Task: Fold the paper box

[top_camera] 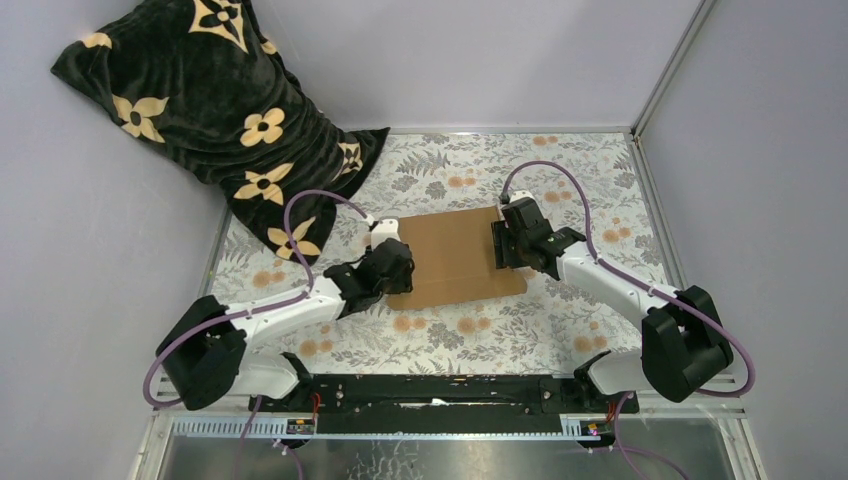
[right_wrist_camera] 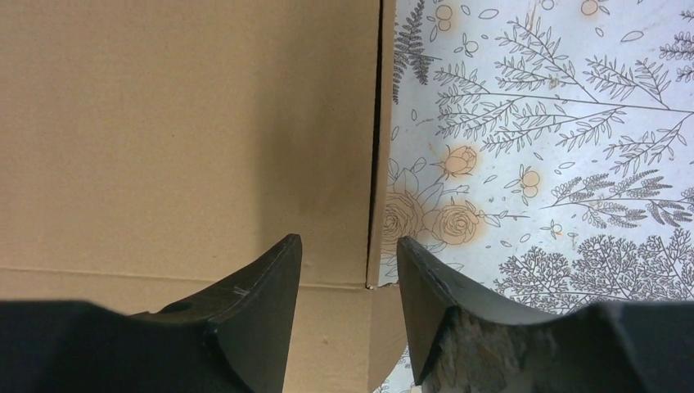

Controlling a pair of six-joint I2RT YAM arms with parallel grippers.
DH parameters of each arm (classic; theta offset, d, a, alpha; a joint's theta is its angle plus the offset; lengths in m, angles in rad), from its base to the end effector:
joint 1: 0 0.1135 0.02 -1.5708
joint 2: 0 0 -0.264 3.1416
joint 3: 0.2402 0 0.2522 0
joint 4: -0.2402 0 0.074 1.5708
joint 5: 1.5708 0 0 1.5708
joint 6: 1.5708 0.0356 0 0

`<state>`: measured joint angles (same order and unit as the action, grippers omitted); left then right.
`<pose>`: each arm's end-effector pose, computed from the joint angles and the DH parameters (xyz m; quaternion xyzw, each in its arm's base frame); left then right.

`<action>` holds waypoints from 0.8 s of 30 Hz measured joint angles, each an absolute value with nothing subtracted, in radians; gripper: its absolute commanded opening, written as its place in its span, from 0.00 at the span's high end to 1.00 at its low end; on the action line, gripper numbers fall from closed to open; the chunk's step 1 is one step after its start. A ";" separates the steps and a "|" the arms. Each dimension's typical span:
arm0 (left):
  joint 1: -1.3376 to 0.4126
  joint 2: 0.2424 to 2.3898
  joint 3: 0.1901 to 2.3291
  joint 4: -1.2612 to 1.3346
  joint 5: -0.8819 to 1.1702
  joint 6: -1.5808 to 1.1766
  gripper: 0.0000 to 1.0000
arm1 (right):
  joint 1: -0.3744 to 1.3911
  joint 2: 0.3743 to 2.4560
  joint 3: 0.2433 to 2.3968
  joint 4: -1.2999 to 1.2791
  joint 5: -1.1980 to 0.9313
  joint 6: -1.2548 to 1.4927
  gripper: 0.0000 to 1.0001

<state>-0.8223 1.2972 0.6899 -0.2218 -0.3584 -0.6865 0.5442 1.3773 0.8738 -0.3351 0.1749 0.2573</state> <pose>0.1838 -0.1795 0.1980 -0.0022 0.9194 -0.1232 0.3736 0.2476 0.1426 0.2258 -0.1020 0.9251 0.0640 0.3602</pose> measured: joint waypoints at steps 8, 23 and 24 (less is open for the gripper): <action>-0.892 1.405 0.778 -0.229 -0.385 -0.702 0.65 | 0.552 1.374 0.874 -0.300 0.144 0.245 0.61; -0.855 1.514 0.867 -0.216 -0.401 -0.676 0.61 | 0.569 1.483 0.889 -0.197 0.128 0.255 0.64; -0.842 1.516 0.867 -0.209 -0.396 -0.674 0.60 | 0.569 1.491 0.895 -0.192 0.129 0.258 0.64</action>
<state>-0.8421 1.5158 0.8665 -0.2089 -0.3962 -0.6739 0.5694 1.4910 0.8948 -0.1921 0.1291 0.2584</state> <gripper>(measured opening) 0.391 0.358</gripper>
